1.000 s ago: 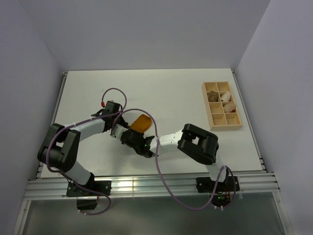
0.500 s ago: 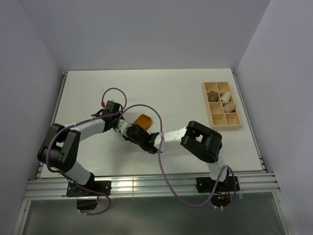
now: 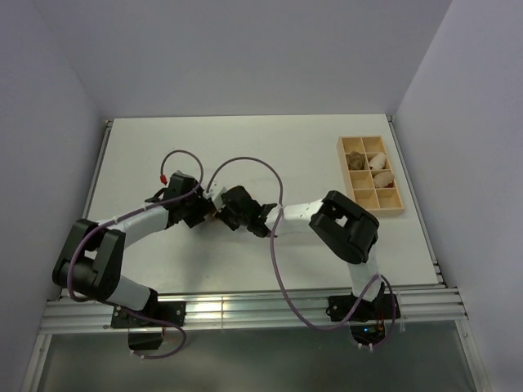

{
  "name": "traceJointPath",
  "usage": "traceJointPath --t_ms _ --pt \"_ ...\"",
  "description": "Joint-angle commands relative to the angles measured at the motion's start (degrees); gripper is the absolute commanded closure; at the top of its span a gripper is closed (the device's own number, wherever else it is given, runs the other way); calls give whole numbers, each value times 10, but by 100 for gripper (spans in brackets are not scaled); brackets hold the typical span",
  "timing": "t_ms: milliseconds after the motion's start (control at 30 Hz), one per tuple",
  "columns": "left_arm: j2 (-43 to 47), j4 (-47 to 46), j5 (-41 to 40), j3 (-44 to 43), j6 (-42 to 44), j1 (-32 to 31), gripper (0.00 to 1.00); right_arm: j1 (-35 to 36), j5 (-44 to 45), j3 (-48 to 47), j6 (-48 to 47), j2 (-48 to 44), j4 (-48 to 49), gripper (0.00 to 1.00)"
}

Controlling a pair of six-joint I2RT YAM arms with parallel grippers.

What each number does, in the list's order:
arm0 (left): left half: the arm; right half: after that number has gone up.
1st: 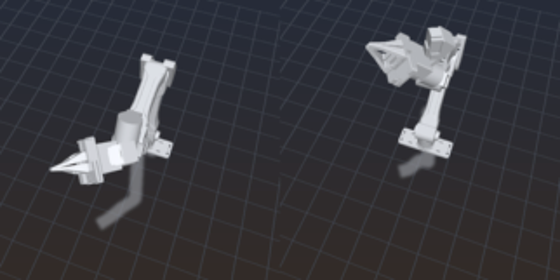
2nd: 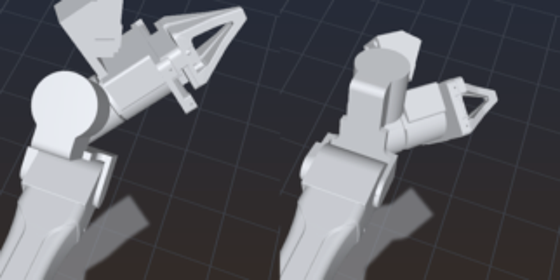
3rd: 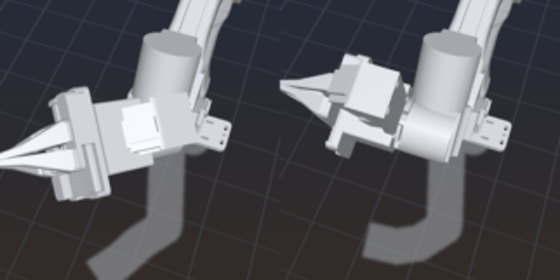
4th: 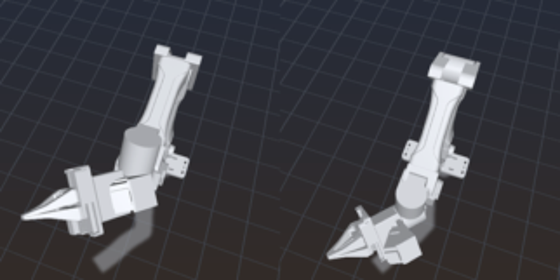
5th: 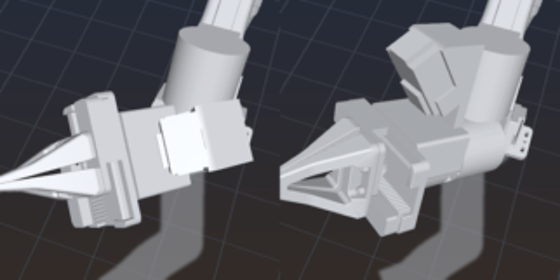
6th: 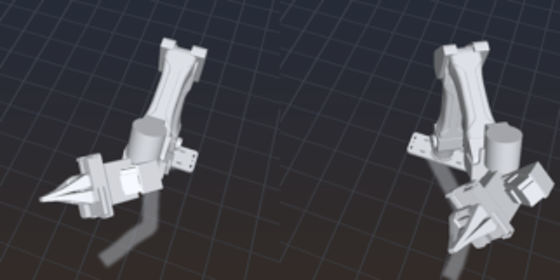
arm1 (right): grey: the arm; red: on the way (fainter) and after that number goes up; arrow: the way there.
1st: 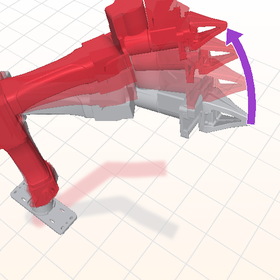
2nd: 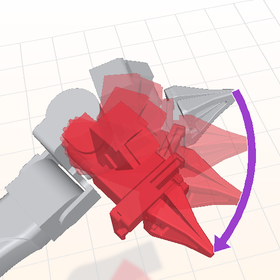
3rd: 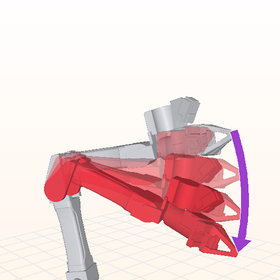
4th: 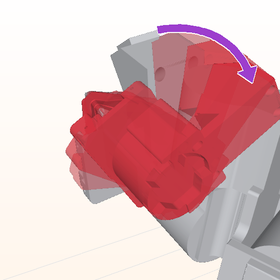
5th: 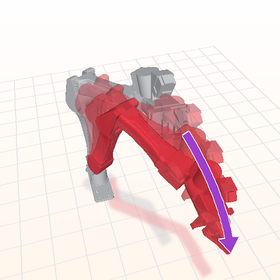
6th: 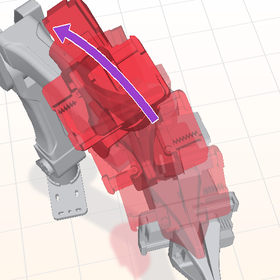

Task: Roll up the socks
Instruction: Roll the sock at the center of the board.

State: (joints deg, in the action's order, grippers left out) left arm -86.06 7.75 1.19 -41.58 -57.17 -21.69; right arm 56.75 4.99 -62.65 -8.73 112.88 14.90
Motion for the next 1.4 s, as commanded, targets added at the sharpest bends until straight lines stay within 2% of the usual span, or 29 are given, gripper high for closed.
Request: traceJointPath --t_ms 0,300,600,767,1033,1367 --pt "52 -15 -7 24 -24 12 33 -38 -139 4 59 37 -120 100" --pt "120 -70 -7 79 -38 41 30 -114 -351 -68 121 115 -192 100" --pt "100 -135 16 106 -41 41 31 -173 -477 -84 184 150 -204 100" --pt "73 -168 36 106 -42 41 34 -177 -501 -112 194 181 -232 100" --pt "47 -197 16 112 -52 39 39 -179 -521 -131 209 206 -246 100" --pt "19 -192 13 106 -44 25 44 -187 -534 -133 235 221 -238 100"
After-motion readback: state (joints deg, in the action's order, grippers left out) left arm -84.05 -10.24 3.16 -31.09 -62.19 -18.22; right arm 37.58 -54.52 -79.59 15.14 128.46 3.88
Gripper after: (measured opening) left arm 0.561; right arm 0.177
